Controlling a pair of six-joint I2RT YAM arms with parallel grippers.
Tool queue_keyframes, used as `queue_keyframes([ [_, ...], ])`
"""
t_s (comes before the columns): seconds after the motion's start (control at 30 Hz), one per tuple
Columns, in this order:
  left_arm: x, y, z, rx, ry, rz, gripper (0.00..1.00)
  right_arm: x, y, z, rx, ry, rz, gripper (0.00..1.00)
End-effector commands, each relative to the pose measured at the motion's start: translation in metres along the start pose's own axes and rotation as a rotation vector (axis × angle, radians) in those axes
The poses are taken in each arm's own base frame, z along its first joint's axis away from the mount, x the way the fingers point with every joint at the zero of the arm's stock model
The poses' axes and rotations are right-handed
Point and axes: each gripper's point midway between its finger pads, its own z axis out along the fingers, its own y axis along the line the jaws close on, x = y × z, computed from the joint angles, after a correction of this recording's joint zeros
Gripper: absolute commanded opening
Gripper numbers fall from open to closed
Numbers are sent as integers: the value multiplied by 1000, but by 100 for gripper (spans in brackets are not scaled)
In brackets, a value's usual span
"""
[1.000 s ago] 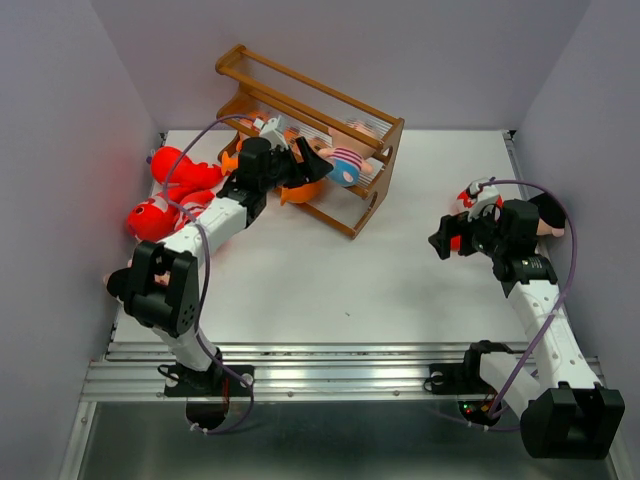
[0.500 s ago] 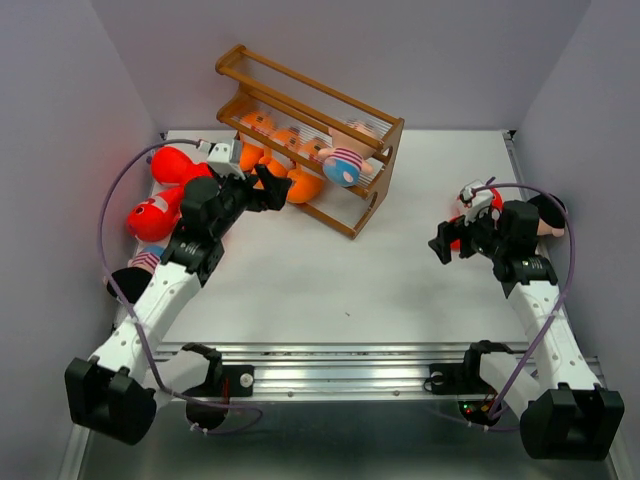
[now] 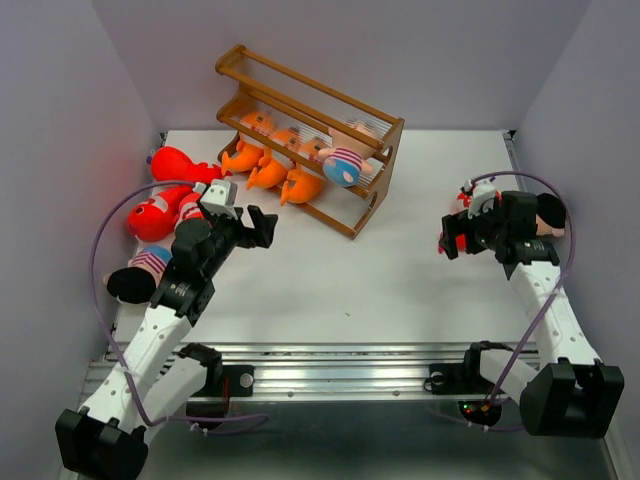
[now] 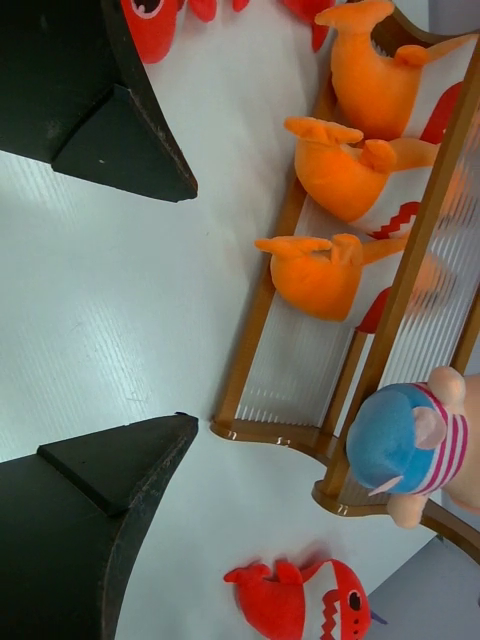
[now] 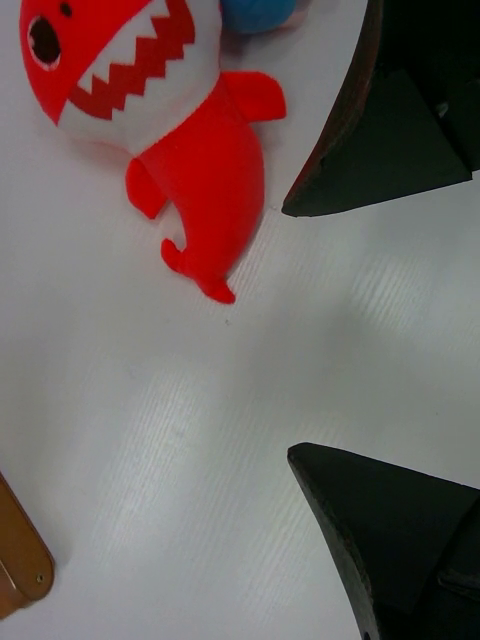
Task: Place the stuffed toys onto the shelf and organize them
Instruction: Grab a stuffed toy with the right arm
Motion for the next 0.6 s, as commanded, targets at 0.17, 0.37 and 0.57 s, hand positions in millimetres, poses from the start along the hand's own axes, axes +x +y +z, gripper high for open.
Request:
queue_keyframes([
  [0.17,-28,-8,-11,30,-110,29,99,-5,-69,-26,278,41,136,100],
  [0.37,-27,-10,-11,40,-105,24,99,6,-112,-34,347,56,274,100],
  [0.57,-27,-11,-11,47,-105,23,99,9,-145,-37,410,58,372,100],
])
